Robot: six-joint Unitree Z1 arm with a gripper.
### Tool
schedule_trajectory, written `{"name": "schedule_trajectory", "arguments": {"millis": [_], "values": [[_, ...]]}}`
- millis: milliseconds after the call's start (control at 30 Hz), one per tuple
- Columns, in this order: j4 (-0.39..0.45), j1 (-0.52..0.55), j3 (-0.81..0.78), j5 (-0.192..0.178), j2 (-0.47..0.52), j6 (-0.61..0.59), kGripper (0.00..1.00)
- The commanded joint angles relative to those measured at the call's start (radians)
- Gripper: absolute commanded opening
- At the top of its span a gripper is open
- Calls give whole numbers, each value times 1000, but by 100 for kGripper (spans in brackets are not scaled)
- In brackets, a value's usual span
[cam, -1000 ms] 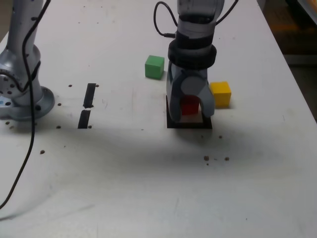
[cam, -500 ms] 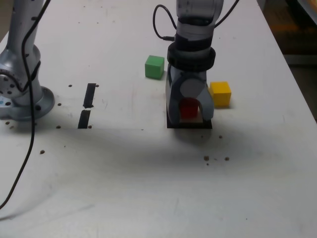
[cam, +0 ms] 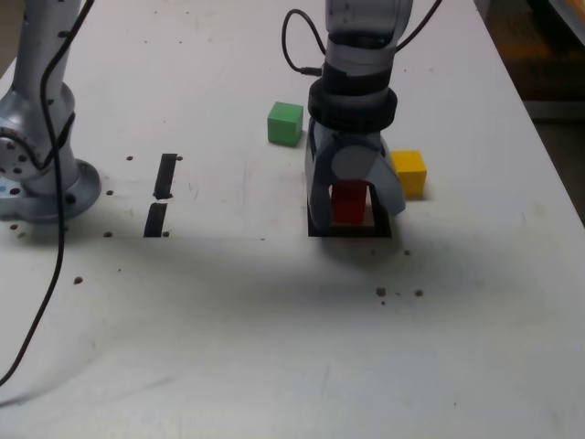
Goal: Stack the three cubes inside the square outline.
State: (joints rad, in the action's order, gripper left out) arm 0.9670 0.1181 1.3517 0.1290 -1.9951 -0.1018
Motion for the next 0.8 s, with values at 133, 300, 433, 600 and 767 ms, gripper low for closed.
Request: {"name": "schedule_trajectory", "arguments": {"millis": [133, 300, 433, 600, 767], "values": [[71, 2, 10, -17, 41, -10, 81], [170, 2, 41, -68, 102, -25, 86], [258, 1, 92, -140, 147, -26, 92], [346, -9, 189, -207, 156, -9, 92], [423, -38, 318, -224, 91, 76, 93]]}}
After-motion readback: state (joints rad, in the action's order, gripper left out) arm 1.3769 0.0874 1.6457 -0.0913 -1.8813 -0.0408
